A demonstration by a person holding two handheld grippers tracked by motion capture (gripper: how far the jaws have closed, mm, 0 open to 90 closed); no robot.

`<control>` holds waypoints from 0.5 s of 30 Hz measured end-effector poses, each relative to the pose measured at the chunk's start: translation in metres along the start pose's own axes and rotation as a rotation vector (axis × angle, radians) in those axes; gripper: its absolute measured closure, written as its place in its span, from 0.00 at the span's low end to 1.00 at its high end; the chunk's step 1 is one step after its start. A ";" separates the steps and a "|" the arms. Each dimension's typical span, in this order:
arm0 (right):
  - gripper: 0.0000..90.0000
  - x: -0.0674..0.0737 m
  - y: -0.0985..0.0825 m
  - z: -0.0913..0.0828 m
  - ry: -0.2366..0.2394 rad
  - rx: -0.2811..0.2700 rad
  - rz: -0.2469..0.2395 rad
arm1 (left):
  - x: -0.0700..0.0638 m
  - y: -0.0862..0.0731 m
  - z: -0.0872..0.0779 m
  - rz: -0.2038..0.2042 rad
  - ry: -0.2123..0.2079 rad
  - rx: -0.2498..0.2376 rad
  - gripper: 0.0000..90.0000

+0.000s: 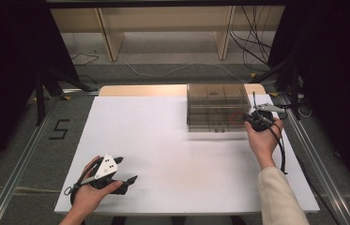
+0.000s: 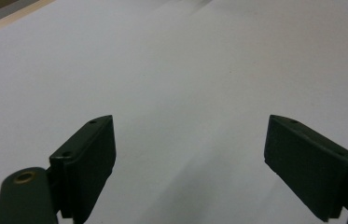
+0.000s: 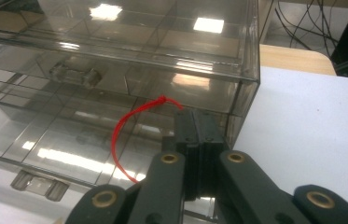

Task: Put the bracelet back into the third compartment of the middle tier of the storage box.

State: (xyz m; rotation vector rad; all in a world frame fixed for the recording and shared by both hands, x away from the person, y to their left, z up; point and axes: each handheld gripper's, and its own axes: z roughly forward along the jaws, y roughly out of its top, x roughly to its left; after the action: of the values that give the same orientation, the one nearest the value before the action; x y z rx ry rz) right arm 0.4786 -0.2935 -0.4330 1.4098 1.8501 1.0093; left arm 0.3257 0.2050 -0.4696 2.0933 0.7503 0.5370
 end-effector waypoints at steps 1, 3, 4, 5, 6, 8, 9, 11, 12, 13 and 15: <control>1.00 0.000 0.000 0.000 -0.004 -0.001 0.000 | 0.000 0.000 0.000 0.000 0.000 0.001 0.18; 1.00 0.001 -0.001 0.001 -0.017 -0.004 -0.008 | 0.000 0.000 0.000 0.001 0.000 0.001 0.18; 1.00 0.001 -0.001 0.002 -0.020 -0.005 -0.014 | 0.000 0.000 0.000 -0.001 0.001 0.000 0.18; 1.00 0.001 -0.002 0.003 -0.024 -0.004 -0.015 | 0.000 0.000 0.000 0.000 0.001 0.000 0.18; 1.00 0.001 -0.002 0.003 -0.025 0.001 -0.018 | 0.000 0.000 0.000 0.000 0.001 0.000 0.18; 1.00 0.002 -0.003 0.005 -0.031 0.003 -0.024 | 0.000 0.000 0.000 0.001 0.000 0.000 0.18; 1.00 0.002 -0.004 0.005 -0.032 0.005 -0.025 | 0.000 0.000 0.000 0.001 0.000 0.000 0.18; 1.00 0.002 -0.004 0.006 -0.035 0.008 -0.032 | 0.000 0.000 0.000 0.001 0.000 0.000 0.18; 1.00 0.002 -0.005 0.007 -0.037 0.008 -0.035 | 0.000 0.000 0.000 0.000 -0.001 0.000 0.18; 1.00 0.002 -0.006 0.007 -0.042 0.006 -0.036 | 0.000 0.000 0.000 0.000 -0.001 -0.001 0.18; 1.00 0.003 -0.007 0.008 -0.043 0.014 -0.036 | 0.000 0.000 0.000 0.001 -0.002 -0.002 0.18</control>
State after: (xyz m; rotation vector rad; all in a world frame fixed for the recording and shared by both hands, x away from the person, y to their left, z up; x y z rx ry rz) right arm 0.4811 -0.2903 -0.4435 1.3906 1.8486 0.9420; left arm 0.3256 0.2053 -0.4695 2.0924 0.7477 0.5363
